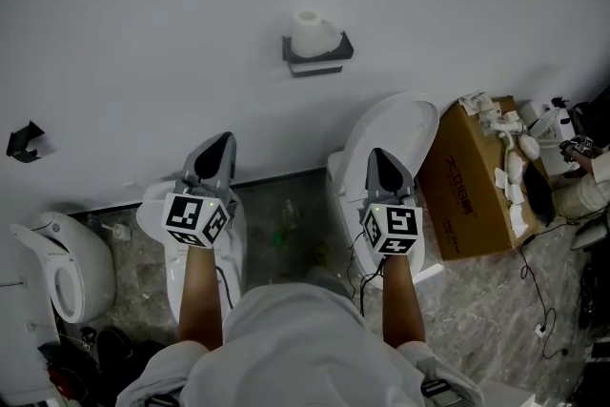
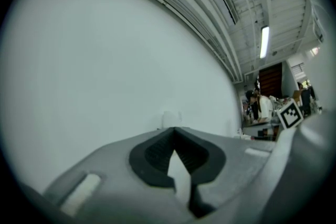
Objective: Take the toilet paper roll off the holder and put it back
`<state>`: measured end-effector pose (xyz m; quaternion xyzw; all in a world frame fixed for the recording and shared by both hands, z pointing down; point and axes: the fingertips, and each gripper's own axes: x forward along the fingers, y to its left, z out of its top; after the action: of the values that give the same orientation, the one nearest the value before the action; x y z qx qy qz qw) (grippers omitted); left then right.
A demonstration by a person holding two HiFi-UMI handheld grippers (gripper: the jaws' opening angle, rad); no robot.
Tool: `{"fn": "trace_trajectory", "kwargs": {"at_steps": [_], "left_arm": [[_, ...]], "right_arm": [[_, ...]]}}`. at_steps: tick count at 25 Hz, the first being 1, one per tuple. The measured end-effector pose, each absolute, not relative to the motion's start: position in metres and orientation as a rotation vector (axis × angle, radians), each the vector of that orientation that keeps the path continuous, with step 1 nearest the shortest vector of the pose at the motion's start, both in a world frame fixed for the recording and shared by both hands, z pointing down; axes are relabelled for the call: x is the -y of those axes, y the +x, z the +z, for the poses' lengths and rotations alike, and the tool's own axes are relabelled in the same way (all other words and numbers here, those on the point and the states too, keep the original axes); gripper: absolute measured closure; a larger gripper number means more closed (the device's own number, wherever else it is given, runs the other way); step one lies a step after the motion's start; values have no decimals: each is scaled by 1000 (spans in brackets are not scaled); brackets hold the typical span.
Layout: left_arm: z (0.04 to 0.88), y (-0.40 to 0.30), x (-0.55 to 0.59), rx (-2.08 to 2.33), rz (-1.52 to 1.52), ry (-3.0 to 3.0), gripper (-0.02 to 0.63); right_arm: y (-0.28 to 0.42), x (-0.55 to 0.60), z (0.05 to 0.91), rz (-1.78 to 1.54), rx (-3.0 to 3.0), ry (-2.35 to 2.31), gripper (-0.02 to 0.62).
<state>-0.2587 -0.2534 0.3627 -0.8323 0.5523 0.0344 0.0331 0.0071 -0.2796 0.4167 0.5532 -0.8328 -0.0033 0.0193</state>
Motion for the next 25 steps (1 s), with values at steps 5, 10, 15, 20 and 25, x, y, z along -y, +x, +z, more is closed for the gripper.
{"fn": "trace_trajectory", "kwargs": {"at_steps": [5, 10, 15, 20, 25], "left_arm": [[360, -249, 282, -1709, 95, -2544, 606], [357, -238, 317, -1726, 105, -2528, 607], [361, -227, 349, -1737, 88, -2520, 606], [363, -214, 381, -1741, 64, -2507, 606], [360, -201, 414, -1734, 25, -2491, 606]], "right_arm": [[12, 313, 415, -30, 2598, 1686, 591], [20, 351, 413, -41, 2616, 1663, 591], [25, 385, 415, -46, 2640, 1631, 591], [29, 417, 421, -39, 2659, 1597, 591], [32, 444, 425, -24, 2682, 1569, 591]]}}
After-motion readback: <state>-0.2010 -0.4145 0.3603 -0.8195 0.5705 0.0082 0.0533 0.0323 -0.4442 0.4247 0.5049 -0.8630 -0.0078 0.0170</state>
